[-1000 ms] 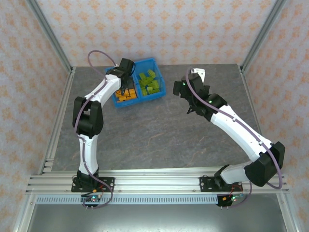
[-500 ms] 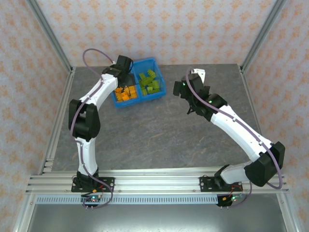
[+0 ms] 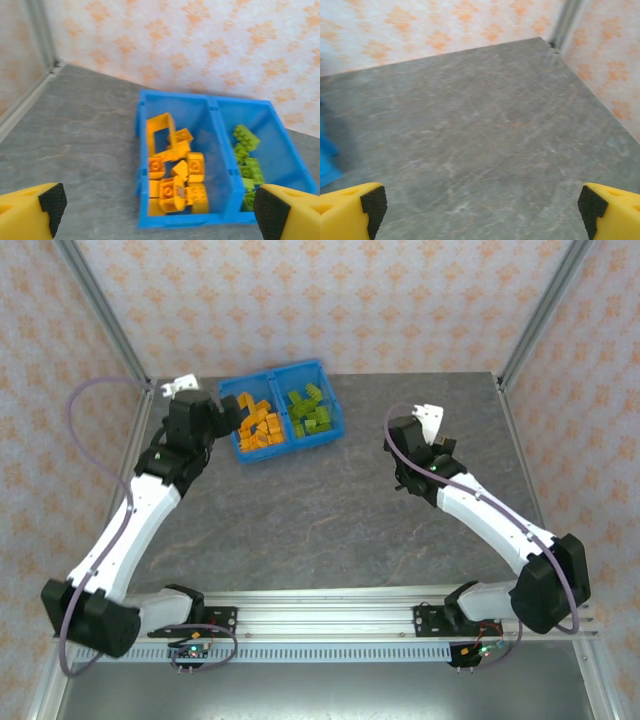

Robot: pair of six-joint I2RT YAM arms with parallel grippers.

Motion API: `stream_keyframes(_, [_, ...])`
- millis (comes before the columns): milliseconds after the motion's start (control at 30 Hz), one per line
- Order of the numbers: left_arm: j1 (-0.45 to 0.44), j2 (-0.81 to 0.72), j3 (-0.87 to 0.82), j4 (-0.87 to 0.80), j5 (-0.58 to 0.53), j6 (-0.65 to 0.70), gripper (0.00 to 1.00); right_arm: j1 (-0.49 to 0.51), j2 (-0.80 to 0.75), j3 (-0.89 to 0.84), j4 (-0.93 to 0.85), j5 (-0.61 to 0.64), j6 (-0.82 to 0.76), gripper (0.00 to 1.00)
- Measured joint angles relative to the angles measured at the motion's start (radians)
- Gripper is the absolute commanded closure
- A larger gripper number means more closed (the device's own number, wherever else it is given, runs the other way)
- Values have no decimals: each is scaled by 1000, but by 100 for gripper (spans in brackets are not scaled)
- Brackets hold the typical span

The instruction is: Sort the legos into containers by color

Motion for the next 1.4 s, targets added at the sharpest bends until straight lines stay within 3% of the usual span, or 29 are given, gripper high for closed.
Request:
stream_keyframes(233, [1,-123,-303,78,-194,34,0,-147,58,-192,209,82,-17,1])
stream_keyframes(500, [2,-37,-488,232,-392,59,0,-237,224,-183,354,111,-99,0])
stream_keyframes(700, [6,26,-615,426,-429,113,0,-251,274,-163,396,109,-150,0])
stream_keyframes(933, [35,145,-734,765,-285,266,0,-327,206,-428,603,25,-200,1])
stream_keyframes(1067, [90,244,-729,935,-170,314,0,-328,154,-478,677,-20,-227,1])
stream_keyframes(1267, [155,329,-738,1058,-19,333,0,-344,196,-470,837,-79,-288,0])
stream_keyframes(1400, [156,329,-739,1092,61,351,0,-418,203,-527,938,-240,-295,1])
